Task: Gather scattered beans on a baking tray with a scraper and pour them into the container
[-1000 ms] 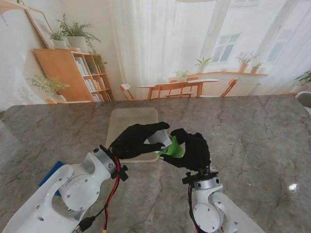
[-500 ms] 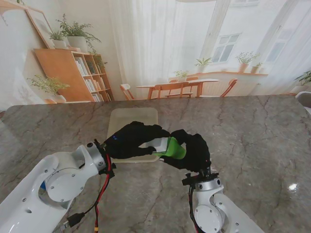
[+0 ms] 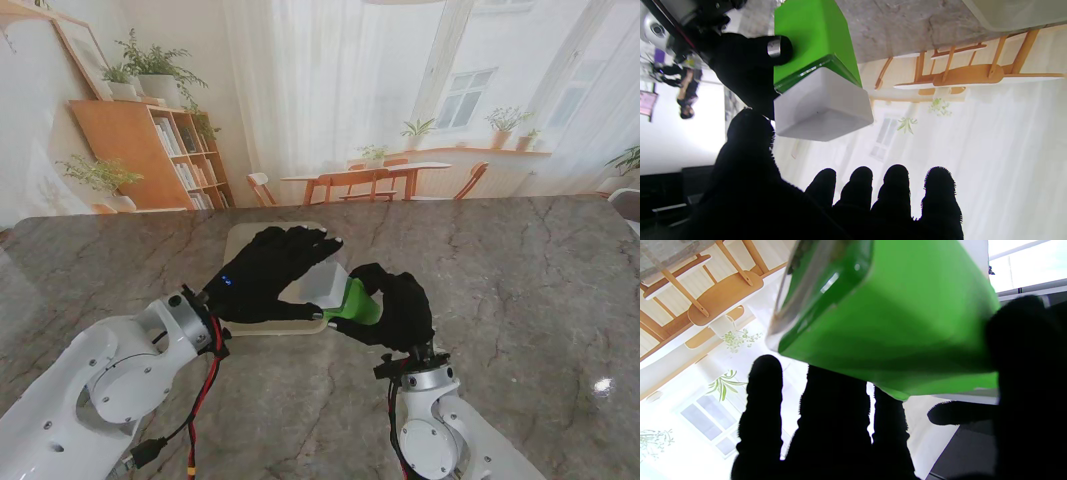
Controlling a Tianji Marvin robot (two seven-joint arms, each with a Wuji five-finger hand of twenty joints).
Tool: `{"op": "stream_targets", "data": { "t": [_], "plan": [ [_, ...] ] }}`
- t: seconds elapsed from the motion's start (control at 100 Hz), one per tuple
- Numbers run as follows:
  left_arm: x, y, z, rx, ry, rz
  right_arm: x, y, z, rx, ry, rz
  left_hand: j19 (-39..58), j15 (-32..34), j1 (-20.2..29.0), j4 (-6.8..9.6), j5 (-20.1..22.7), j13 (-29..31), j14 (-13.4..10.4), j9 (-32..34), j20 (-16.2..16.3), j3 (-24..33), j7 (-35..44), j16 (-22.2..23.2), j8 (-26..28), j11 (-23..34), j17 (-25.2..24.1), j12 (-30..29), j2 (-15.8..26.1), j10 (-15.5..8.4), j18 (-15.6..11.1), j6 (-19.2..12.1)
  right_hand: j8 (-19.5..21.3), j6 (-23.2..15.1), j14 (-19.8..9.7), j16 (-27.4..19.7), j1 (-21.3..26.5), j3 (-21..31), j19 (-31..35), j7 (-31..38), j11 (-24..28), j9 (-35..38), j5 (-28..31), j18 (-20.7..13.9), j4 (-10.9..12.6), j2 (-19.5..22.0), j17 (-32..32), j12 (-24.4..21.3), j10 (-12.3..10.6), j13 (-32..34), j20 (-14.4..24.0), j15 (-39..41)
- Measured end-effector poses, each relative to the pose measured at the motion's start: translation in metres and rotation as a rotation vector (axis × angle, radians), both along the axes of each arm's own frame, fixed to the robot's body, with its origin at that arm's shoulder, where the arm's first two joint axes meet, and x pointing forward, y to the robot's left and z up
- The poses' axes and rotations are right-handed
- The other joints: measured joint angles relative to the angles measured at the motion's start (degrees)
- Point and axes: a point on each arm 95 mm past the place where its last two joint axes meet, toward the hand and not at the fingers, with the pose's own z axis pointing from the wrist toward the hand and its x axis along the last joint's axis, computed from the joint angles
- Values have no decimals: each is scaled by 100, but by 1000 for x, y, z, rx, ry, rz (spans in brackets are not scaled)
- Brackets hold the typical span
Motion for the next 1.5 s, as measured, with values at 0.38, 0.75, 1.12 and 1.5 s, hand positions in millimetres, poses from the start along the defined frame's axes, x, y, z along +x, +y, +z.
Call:
{"op": "stream_targets", "data": {
  "t": [0.38, 0.75, 1.12, 1.5],
  "plan": [
    [-10, -7, -7, -199, 176, 350, 0, 1, 1, -27, -9, -17, 3103, 1459, -667, 24, 532, 1850, 1440, 1973, 2553, -31, 396, 2035, 856, 559, 1371, 1082, 1453, 753, 1478, 561, 0, 0, 0, 2, 0, 0, -35, 0, 0, 0, 0, 0, -1, 0, 0, 0, -1, 0, 0, -1],
    [-17, -32, -15, -225, 378, 308, -1, 0, 4, -89, -37, -21, 4772, 2716, -224, 24, 1228, 2742, 1706, 2764, 2750, -37, 575, 3018, 1046, 738, 2374, 1656, 900, 1295, 1514, 878, 0, 0, 0, 4, 0, 0, -36, 0, -1, 1, 0, 0, -1, 0, 0, 0, -1, 0, 0, -1],
    [-8, -36, -20, -267, 426, 223, -1, -4, 0, -115, -33, -29, 4777, 2882, 1384, -38, 1619, 3051, 1134, 2778, 2052, -455, 734, 3093, 1446, 775, 2846, 1861, -110, 1670, 607, 699, 0, 0, 6, 4, 0, 0, -36, 7, -1, 3, 0, 3, -1, 0, -7, 58, 11, 0, 0, 28],
    [-3, -22, -14, -184, 314, -29, -3, -3, -1, -80, -23, -2, 2518, 787, 1849, -52, 1886, 2553, 770, 2248, 1542, 1079, 1165, 1903, 2106, 155, 1658, 1446, -1250, 1487, 17, -408, 0, -207, -34, -4, 1, 0, -36, 34, -137, 3, 0, 3, -1, -150, -7, 44, -48, 0, 0, -48]
  ]
}}
